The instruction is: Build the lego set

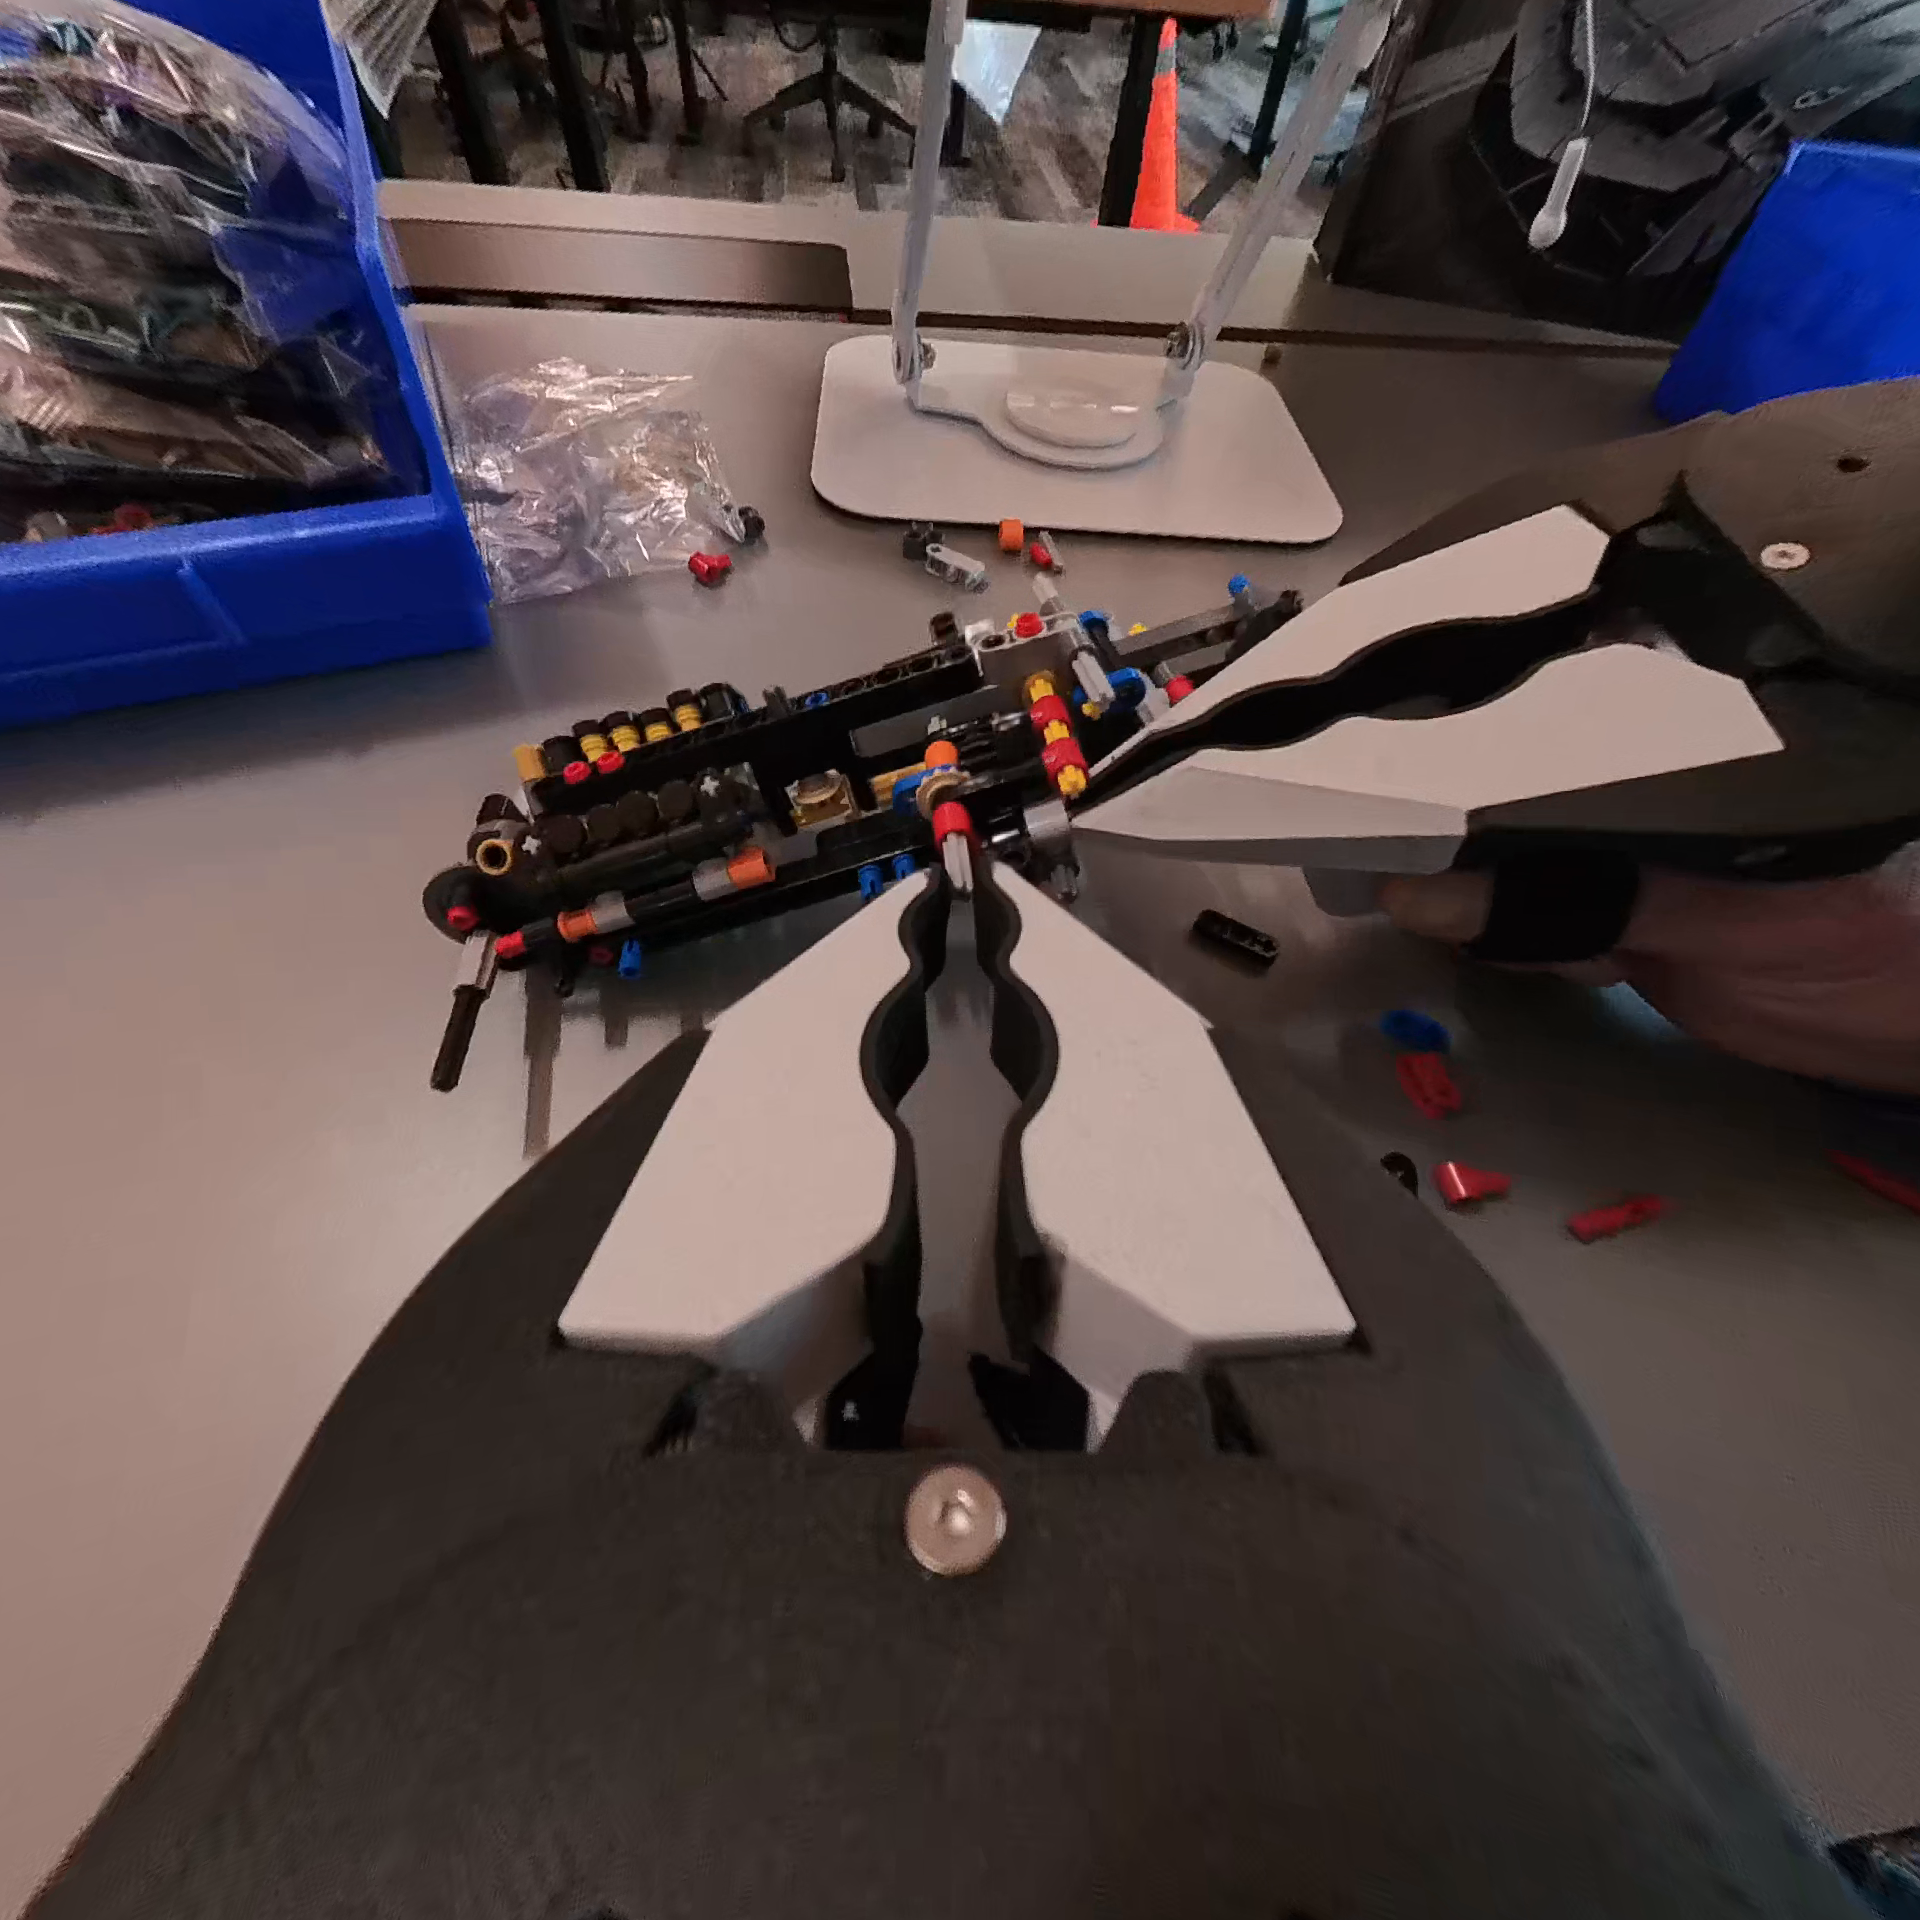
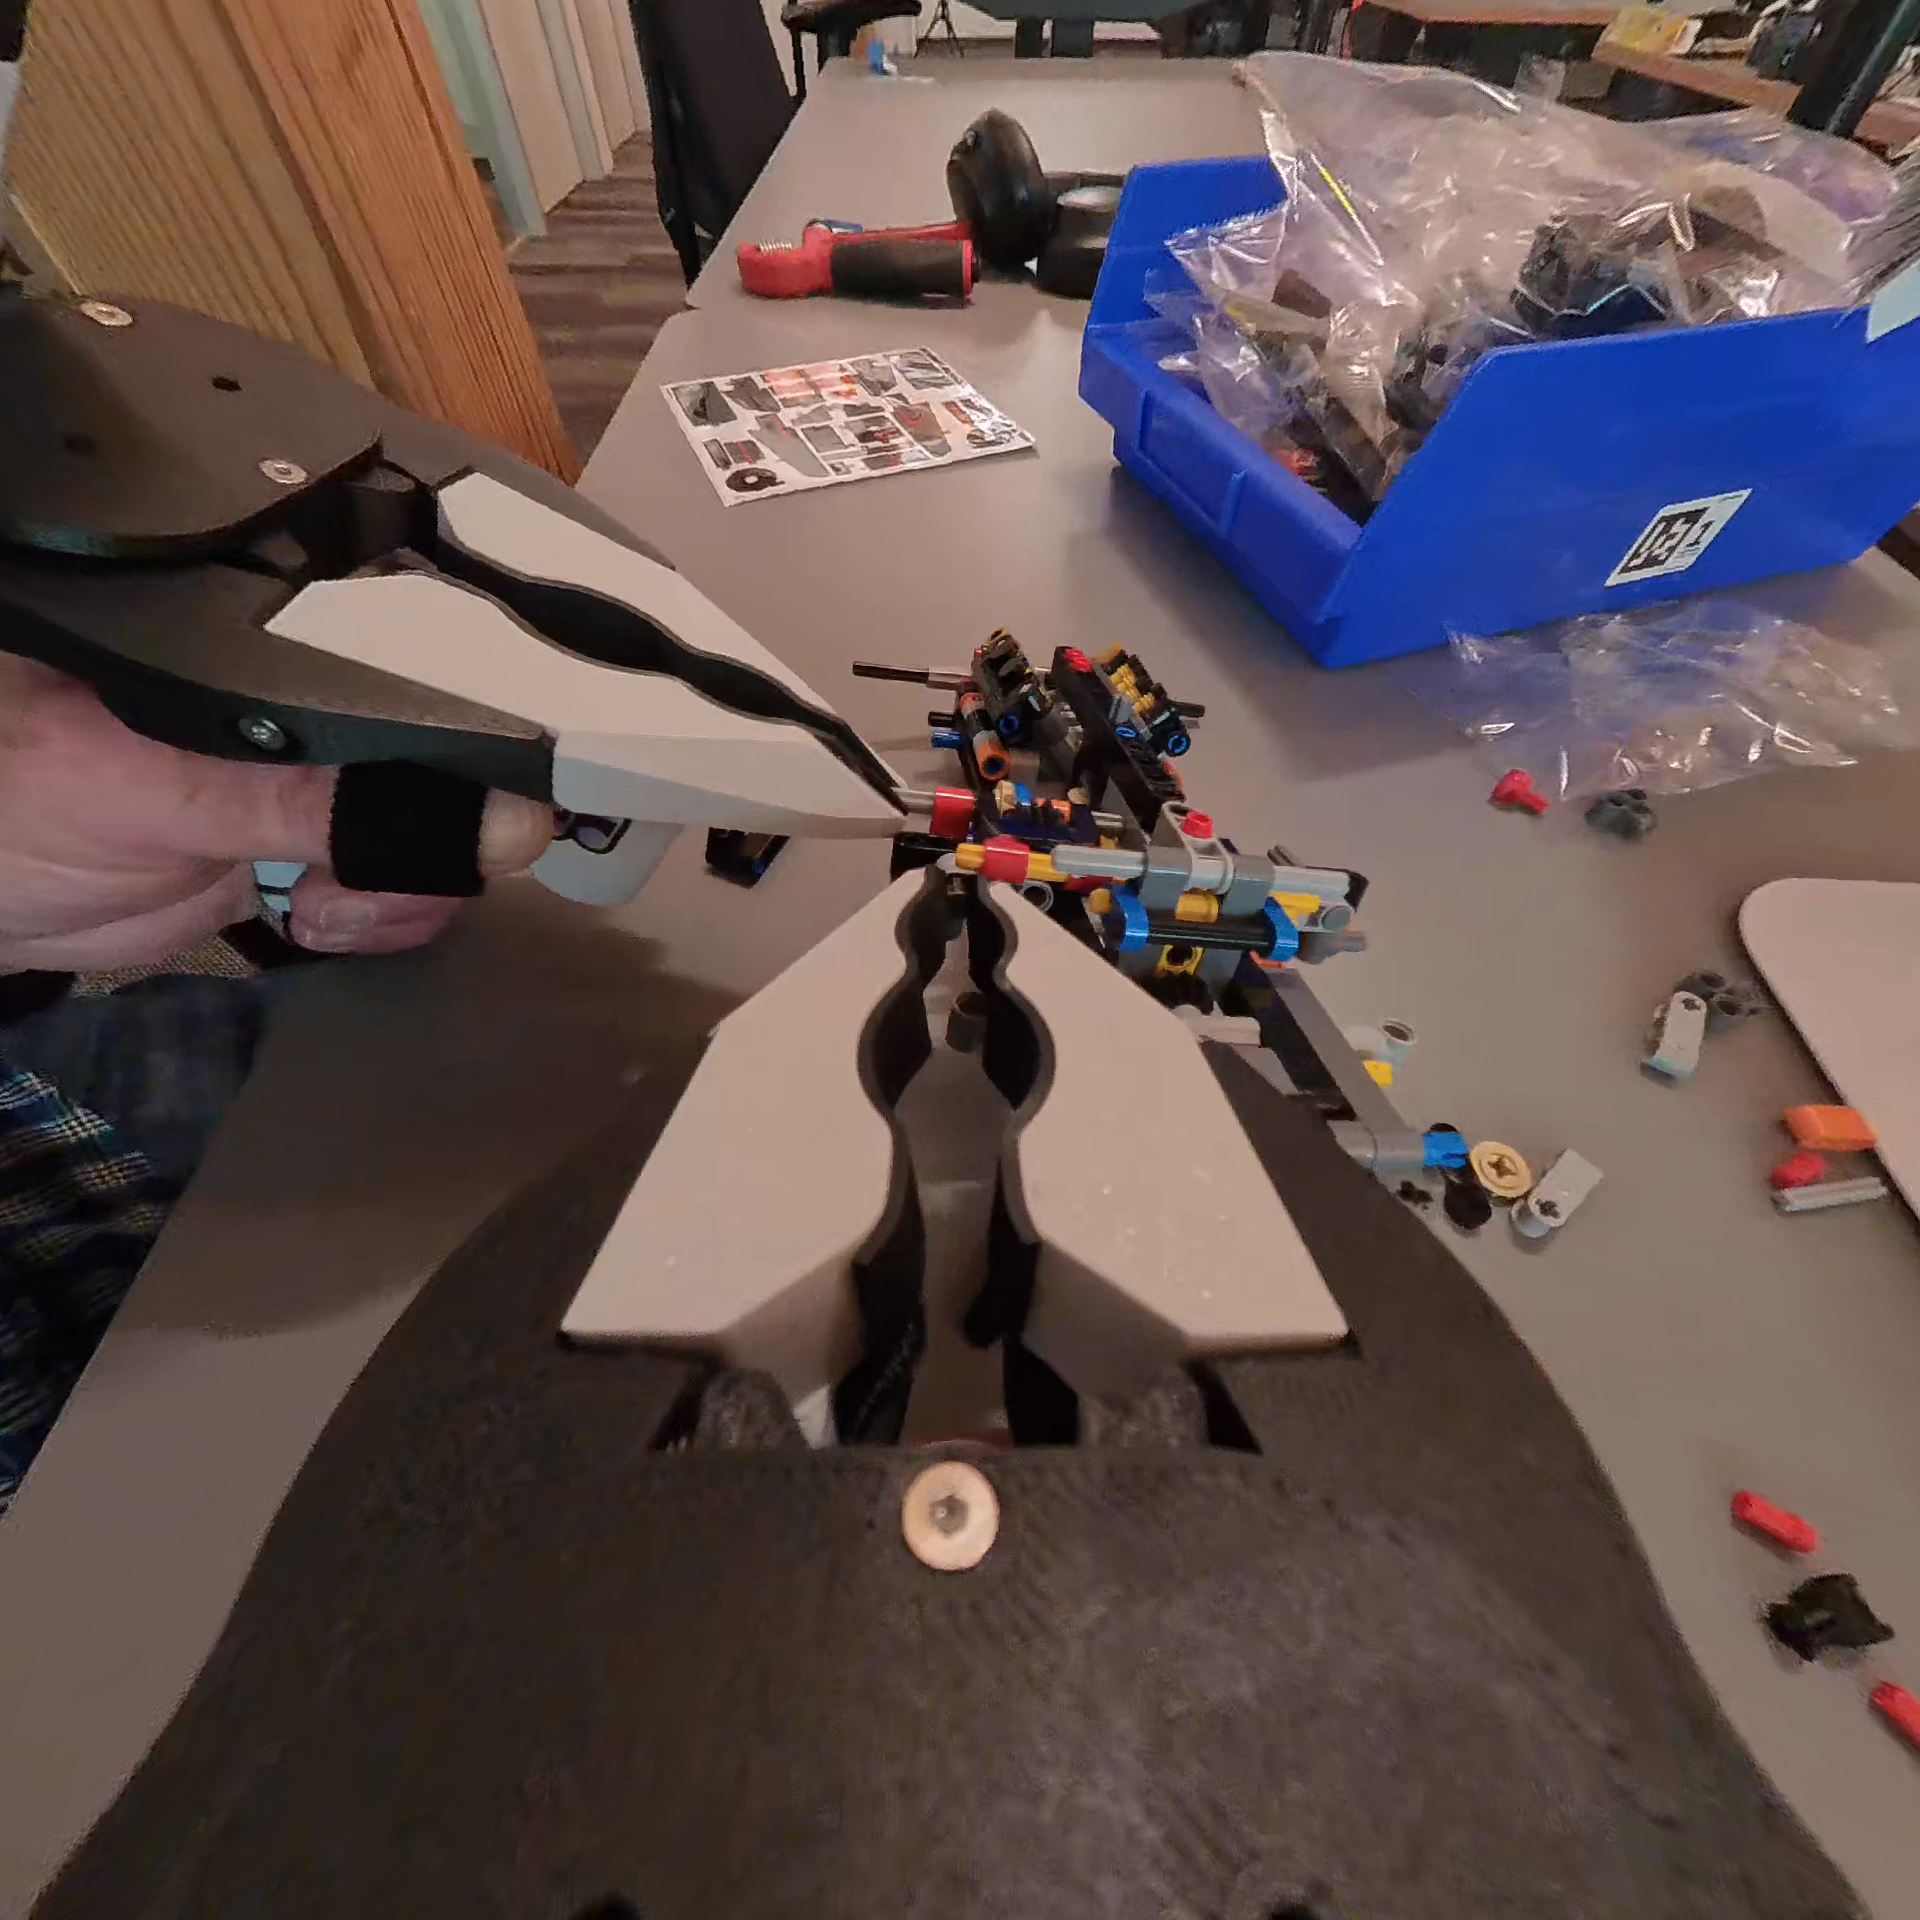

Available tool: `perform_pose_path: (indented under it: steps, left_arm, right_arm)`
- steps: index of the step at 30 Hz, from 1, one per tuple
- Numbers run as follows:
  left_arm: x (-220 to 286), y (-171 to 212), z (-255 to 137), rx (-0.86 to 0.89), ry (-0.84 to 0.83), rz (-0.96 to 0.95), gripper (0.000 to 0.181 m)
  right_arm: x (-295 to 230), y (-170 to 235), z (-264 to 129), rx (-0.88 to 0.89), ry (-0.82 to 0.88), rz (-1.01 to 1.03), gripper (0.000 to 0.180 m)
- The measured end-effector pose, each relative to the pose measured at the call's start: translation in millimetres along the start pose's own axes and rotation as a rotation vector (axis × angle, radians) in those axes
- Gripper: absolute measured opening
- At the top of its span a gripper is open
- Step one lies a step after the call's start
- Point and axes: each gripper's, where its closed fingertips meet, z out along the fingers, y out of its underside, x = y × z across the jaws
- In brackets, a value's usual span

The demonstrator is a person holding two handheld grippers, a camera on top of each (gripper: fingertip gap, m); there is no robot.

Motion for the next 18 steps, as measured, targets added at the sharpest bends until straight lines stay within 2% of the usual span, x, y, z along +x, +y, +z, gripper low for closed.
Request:
perform_pose_path:
  steps: [1, 3, 4, 10, 18]
  left_arm:
    - [1, 1, 0, -0.008, 0.005, -0.005, 0.007]
    - [8, 5, 3, -0.042, 0.054, -0.037, 0.033]
    - [9, 7, 4, -0.047, 0.052, -0.034, 0.036]
    - [9, 9, 6, -0.045, 0.048, -0.067, 0.023]
    - [11, 9, 3, -0.037, 0.125, -0.164, 0.019]
  right_arm:
    - [1, 0, 0, -0.001, 0.010, -0.005, 0.001]
    - [-1, 1, 2, -0.013, 0.021, -0.035, 0.001]
    - [-3, 2, 3, -0.016, 0.022, -0.054, 0.001]
    - [-8, 2, 5, -0.016, 0.023, -0.093, 0.001]
    - [-11, 1, 3, -0.007, 0.008, -0.120, 0.001]
